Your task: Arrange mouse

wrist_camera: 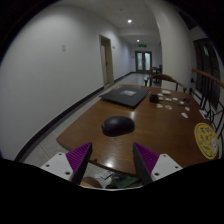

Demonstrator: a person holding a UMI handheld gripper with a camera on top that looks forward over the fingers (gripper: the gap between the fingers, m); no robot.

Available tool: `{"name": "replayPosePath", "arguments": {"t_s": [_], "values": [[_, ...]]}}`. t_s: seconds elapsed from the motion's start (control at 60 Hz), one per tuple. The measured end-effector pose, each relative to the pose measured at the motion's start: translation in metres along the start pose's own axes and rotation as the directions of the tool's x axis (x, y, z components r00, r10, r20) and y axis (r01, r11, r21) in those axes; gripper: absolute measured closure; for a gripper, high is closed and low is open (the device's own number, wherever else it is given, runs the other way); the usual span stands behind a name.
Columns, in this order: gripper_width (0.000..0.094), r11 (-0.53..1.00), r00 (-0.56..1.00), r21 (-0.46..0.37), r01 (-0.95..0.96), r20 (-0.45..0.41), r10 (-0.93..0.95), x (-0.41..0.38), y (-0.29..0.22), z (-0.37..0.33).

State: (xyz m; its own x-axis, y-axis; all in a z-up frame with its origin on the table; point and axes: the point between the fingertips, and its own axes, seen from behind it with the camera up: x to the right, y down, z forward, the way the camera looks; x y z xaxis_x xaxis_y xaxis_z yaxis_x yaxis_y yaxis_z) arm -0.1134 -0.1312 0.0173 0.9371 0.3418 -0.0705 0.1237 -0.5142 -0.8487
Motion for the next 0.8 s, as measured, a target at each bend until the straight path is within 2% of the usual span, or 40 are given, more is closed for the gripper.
{"name": "replayPosePath", "arguments": {"t_s": [0.067,0.083,0.117,0.15,0.25,0.417,0.433,0.5,0.55,0.6,0.717,0.75,0.8], "values": [[0.0085,0.999,1.000,-0.048,-0.006,0.019,0.007,-0.017,0.009,0.032],[0.0067,0.999,1.000,-0.042,0.001,0.014,0.000,-0.018,0.006,0.034],[0.0103,1.000,1.000,-0.008,0.026,-0.004,-0.026,-0.013,-0.006,0.042],[0.0107,0.999,0.999,-0.031,0.028,-0.030,-0.029,-0.005,-0.004,0.049],[0.0112,0.999,0.997,-0.031,-0.032,-0.070,0.030,0.002,-0.019,0.082],[0.0110,0.994,0.994,-0.083,-0.070,-0.085,0.063,0.002,-0.043,0.124],[0.0124,0.994,0.994,-0.083,-0.070,-0.093,0.062,0.002,-0.043,0.125],[0.0326,0.995,0.987,-0.100,-0.027,-0.161,0.011,0.014,-0.041,0.127],[0.0446,0.995,0.990,-0.095,-0.013,-0.139,-0.001,0.010,-0.045,0.135],[0.0524,0.995,0.994,-0.097,0.022,-0.102,-0.032,0.005,-0.046,0.135],[0.0610,0.992,0.996,-0.101,0.074,0.046,-0.070,-0.018,-0.047,0.127],[0.0612,0.993,0.994,-0.063,0.102,0.056,-0.099,-0.018,-0.059,0.118],[0.0611,0.992,0.991,0.038,0.123,0.043,-0.125,-0.012,-0.092,0.099]]}}
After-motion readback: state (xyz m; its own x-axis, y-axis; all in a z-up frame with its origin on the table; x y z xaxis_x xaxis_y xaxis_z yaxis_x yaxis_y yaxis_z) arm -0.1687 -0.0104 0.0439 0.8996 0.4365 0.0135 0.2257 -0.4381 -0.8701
